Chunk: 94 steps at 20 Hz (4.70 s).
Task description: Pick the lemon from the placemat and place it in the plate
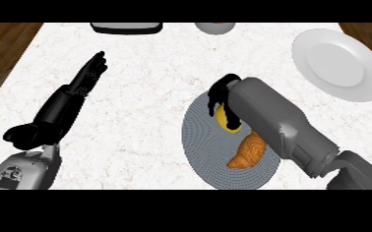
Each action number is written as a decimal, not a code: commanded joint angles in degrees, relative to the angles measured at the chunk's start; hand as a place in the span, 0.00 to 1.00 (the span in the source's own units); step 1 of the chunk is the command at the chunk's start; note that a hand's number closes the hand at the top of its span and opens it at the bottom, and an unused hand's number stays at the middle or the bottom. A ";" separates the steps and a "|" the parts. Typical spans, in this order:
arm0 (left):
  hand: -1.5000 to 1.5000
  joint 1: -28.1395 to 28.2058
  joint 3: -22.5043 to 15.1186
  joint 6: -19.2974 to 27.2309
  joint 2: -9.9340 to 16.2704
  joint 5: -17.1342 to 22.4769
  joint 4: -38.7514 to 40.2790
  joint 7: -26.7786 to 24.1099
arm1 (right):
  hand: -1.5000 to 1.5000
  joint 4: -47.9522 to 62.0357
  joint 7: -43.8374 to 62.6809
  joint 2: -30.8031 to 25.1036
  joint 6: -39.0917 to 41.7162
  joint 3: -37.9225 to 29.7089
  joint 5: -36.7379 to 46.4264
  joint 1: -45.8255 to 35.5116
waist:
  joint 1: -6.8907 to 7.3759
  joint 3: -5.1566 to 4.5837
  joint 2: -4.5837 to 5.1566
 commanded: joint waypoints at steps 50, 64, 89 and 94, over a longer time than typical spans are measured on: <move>0.50 -1.02 -0.41 -2.24 -1.31 -0.23 -0.61 0.14 | 1.00 31.28 62.70 -17.83 -97.71 -10.64 12.43 -11.09 | 3.12 0.13 3.17; 0.50 -2.80 0.08 -2.46 -1.79 -1.20 0.67 0.04 | 0.00 31.28 51.30 -23.03 -99.87 -22.98 0.83 0.84 | 2.58 0.32 3.29; 0.50 0.78 2.38 -1.08 -2.51 -2.58 1.36 -1.08 | 0.00 -4.09 15.95 -21.04 -132.13 -43.90 -16.65 14.27 | -1.89 0.25 1.28; 0.50 1.73 4.41 -2.76 -2.11 -1.02 0.41 0.33 | 0.00 -18.19 11.94 -20.92 -128.61 -46.06 -18.47 24.11 | -2.11 0.00 0.81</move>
